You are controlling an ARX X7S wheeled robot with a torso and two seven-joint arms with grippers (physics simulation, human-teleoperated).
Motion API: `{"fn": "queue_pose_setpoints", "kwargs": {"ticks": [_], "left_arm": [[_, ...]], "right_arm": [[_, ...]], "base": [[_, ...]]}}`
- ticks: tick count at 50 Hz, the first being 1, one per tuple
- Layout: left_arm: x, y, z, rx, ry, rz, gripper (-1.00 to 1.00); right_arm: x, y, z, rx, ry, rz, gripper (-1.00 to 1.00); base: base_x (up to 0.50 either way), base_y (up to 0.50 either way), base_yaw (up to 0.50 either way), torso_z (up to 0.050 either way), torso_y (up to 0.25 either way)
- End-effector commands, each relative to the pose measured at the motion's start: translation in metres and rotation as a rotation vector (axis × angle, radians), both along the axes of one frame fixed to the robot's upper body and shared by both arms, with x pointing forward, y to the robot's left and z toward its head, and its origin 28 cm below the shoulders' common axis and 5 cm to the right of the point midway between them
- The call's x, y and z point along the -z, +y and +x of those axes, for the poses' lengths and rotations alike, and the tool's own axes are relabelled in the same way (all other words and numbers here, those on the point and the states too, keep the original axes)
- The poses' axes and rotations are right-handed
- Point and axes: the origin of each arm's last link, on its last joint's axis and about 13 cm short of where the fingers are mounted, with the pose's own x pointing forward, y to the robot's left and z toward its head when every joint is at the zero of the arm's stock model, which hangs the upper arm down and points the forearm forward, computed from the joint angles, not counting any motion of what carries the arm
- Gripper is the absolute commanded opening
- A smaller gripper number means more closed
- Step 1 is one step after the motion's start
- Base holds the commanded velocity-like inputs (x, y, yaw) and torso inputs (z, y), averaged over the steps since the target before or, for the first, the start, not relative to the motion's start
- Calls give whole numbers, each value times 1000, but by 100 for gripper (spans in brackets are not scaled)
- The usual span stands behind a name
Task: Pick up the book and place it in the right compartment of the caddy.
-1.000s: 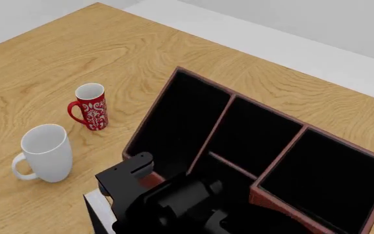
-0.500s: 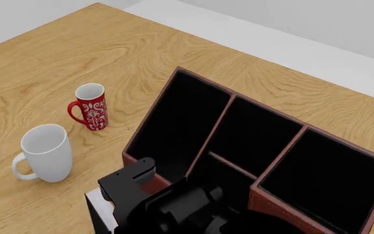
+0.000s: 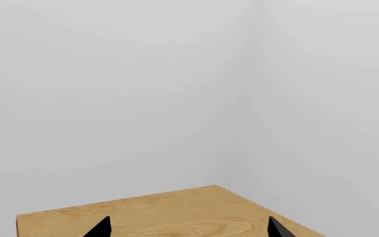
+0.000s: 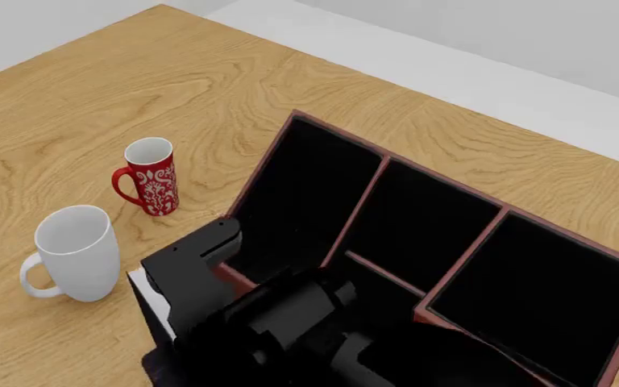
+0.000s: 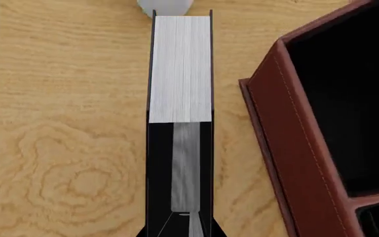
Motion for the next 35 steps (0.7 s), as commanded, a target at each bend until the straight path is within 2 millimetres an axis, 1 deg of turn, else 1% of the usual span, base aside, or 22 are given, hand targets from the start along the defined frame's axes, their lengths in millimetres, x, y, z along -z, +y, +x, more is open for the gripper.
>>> {"fn": "queue_pose_setpoints", "kwargs": {"ticks": [1, 5, 10, 11, 15, 24, 30, 35], "left_arm": [[-1, 1, -2, -4, -5, -4, 100], [-2, 2, -2, -7, -7, -8, 100], [-3, 4, -3, -13, -10, -12, 100], [-3, 4, -2, -13, -9, -11, 100], [-3, 5, -2, -18, -10, -15, 100], [-3, 5, -3, -22, -12, -16, 100], [-2, 5, -2, -20, -9, -16, 100], [-3, 4, -2, -18, -8, -12, 100]], "right_arm": [[-29, 10, 4, -50, -110, 31, -100], [-37, 11, 5, -59, -127, 47, -100], [-55, 13, 6, -81, -185, 103, -100], [-57, 12, 6, -76, -182, 88, -100], [-68, 8, 0, -69, -200, 92, -100], [-93, -4, -18, -69, -238, 104, -100], [-99, -9, -24, -56, -238, 91, -100], [-109, -15, -29, -44, -260, 105, -100]], "base": [[0, 0, 0, 0, 0], [0, 0, 1, 0, 0], [0, 0, 0, 0, 0], [0, 0, 0, 0, 0], [0, 0, 0, 0, 3], [0, 0, 0, 0, 0], [0, 0, 0, 0, 2], [0, 0, 0, 0, 0]]}}
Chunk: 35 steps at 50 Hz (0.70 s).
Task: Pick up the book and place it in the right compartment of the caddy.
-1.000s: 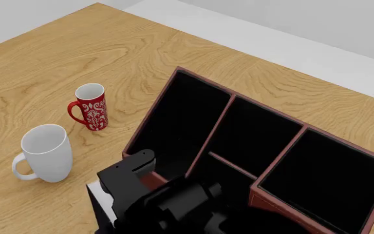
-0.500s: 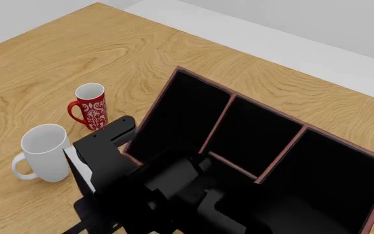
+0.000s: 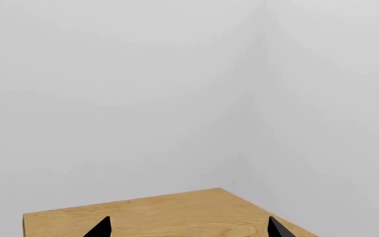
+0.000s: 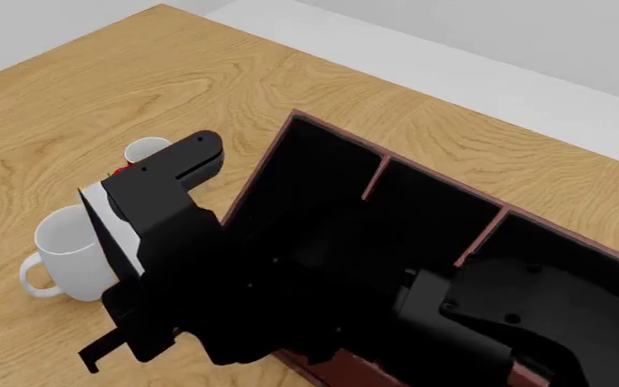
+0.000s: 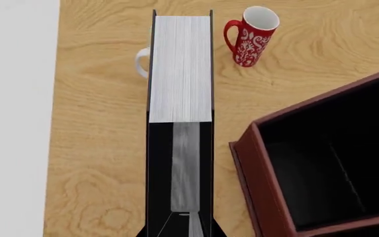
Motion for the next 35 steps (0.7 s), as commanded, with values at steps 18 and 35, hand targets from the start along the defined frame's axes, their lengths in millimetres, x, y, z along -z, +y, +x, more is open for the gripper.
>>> {"fn": "queue_pose_setpoints", "kwargs": {"ticks": [18, 35], "left_arm": [[-3, 3, -4, -6, -10, -17, 100], [-3, 2, -3, -2, -10, -10, 100]], "right_arm": [[-53, -34, -30, 24, -150, 118, -100], [-80, -57, -48, 69, -191, 145, -100]], "base": [[0, 0, 0, 0, 1], [0, 0, 0, 0, 1]]}}
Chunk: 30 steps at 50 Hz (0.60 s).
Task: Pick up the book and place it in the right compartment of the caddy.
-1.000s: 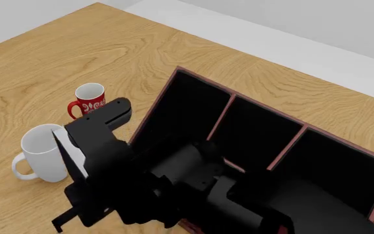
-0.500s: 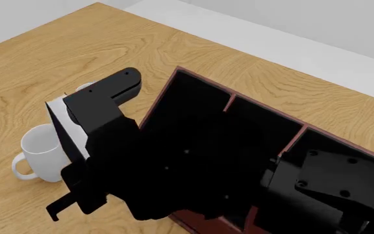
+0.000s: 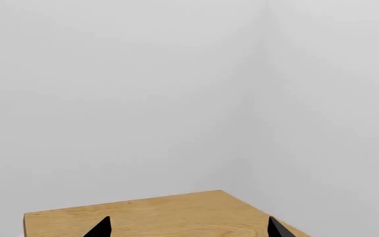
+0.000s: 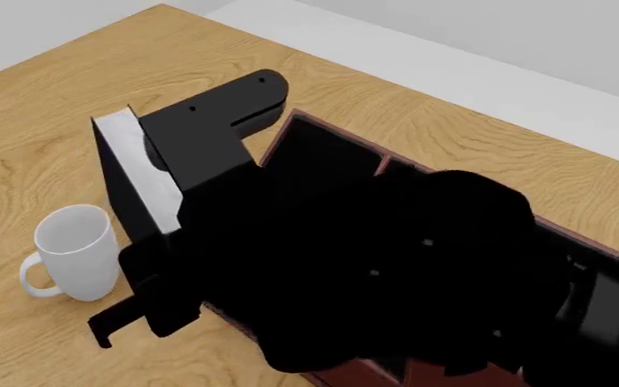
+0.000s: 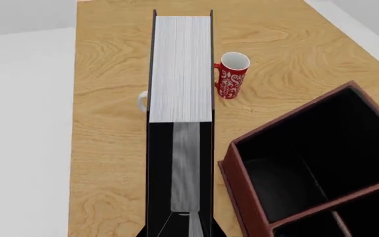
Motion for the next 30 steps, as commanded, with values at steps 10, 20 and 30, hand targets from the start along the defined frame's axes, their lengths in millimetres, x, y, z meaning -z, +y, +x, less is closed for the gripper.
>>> {"fn": "queue_pose_setpoints", "kwargs": {"ticks": [10, 20, 30], "left_arm": [[0, 0, 0, 3, -1, 3, 100], [0, -1, -1, 7, -2, 3, 100], [2, -2, 2, 9, 7, 7, 100]], "right_arm": [[-45, -30, -19, 57, -116, 49, -100], [-71, -51, -28, 124, -130, 83, -100], [-80, -69, -29, 182, -133, 108, -100]], "base": [[0, 0, 0, 0, 2], [0, 0, 0, 2, 1], [0, 0, 0, 0, 1]]}}
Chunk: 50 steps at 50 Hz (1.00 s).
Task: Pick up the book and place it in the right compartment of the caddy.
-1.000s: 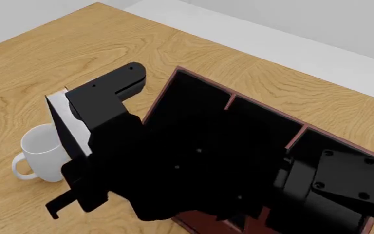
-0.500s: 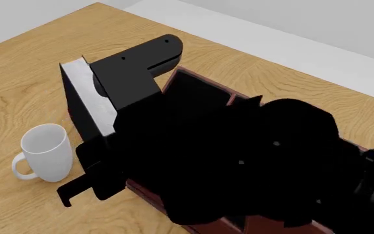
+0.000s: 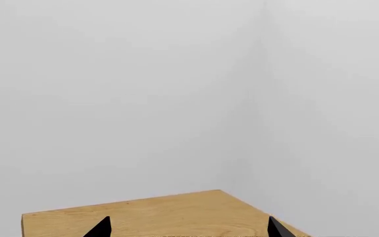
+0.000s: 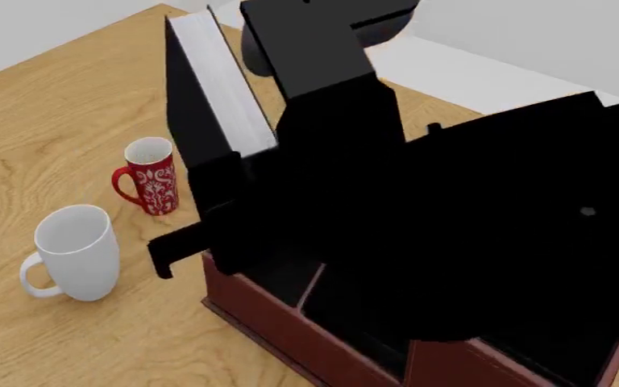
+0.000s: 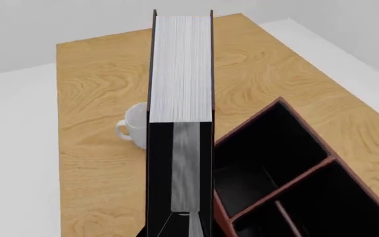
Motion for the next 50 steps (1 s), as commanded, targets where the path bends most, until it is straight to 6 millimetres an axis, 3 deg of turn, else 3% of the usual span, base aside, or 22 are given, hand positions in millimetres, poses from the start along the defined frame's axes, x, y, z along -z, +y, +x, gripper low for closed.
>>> {"fn": "queue_pose_setpoints", "kwargs": {"ticks": [1, 31, 50], "left_arm": [[1, -1, 2, 3, 6, 3, 100], [4, -2, 6, 4, 22, 17, 100], [3, -2, 5, 5, 17, 19, 100]], "right_arm": [[-22, -21, -3, 69, -76, 34, -100], [-53, -84, -32, 357, -74, 70, -100], [-65, -102, -49, 473, -50, 43, -100]], "base": [[0, 0, 0, 0, 0], [0, 0, 0, 0, 2], [0, 0, 0, 1, 1]]}}
